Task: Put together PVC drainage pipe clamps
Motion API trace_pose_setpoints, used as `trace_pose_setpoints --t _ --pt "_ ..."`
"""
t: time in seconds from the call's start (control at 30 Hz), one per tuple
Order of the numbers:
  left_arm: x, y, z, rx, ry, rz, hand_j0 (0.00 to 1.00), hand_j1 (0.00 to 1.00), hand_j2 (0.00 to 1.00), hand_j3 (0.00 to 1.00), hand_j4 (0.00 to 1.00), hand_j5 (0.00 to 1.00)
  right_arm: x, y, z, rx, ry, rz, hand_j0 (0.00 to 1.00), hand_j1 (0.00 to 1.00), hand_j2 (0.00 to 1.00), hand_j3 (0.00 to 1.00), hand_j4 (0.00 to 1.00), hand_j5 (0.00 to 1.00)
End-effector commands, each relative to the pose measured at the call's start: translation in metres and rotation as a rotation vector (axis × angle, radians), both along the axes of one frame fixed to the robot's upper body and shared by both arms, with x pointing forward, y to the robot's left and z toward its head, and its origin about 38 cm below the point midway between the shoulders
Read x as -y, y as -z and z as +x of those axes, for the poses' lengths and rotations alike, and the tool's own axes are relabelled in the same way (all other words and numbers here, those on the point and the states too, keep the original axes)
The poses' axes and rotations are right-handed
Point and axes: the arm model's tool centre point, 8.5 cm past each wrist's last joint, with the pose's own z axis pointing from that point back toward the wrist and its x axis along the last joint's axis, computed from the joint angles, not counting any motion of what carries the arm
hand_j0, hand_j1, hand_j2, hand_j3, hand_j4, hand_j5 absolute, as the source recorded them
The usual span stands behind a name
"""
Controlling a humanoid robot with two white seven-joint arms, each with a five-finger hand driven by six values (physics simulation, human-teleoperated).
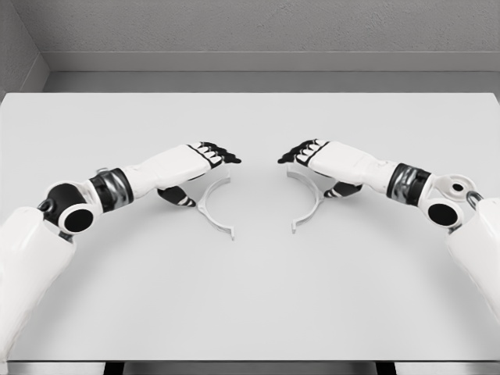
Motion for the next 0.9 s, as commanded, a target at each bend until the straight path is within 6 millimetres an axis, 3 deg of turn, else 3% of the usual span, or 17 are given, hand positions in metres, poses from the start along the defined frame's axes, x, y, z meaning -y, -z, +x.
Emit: trace_pose_setpoints --t 0.0,0.5,0.6,0.73,0.87 --pt "0.006 0.0 0.0 0.0 0.004 -0.005 1.0 1.0 1.0 1.0 1.0 1.0 -0.004 0.002 -0.001 -0.007 -0.007 0.008 0.96 0.96 0.96 0.96 0.96 0.96" --pt "0.017 0.0 -0.001 -0.007 0.019 -0.019 1.0 1.0 1.0 1.0 1.0 1.0 -0.01 -0.002 0.002 0.001 -0.014 0.017 0.96 0.96 0.96 0.96 0.96 0.96" --pt "0.023 0.001 -0.002 -0.012 0.027 -0.027 1.0 1.0 1.0 1.0 1.0 1.0 -0.004 -0.006 0.006 0.009 -0.004 0.009 0.97 0.97 0.97 0.97 0.97 0.97" --pt "0.025 0.001 -0.002 -0.015 0.029 -0.032 1.0 1.0 1.0 1.0 1.0 1.0 0.025 -0.032 0.019 0.055 0.034 -0.054 0.97 0.97 0.97 0.97 0.97 0.97" --pt "0.027 -0.001 -0.004 -0.007 0.035 -0.034 1.0 1.0 1.0 1.0 1.0 1.0 0.044 -0.036 0.027 0.062 0.052 -0.258 0.95 0.95 0.95 0.95 0.95 0.95"
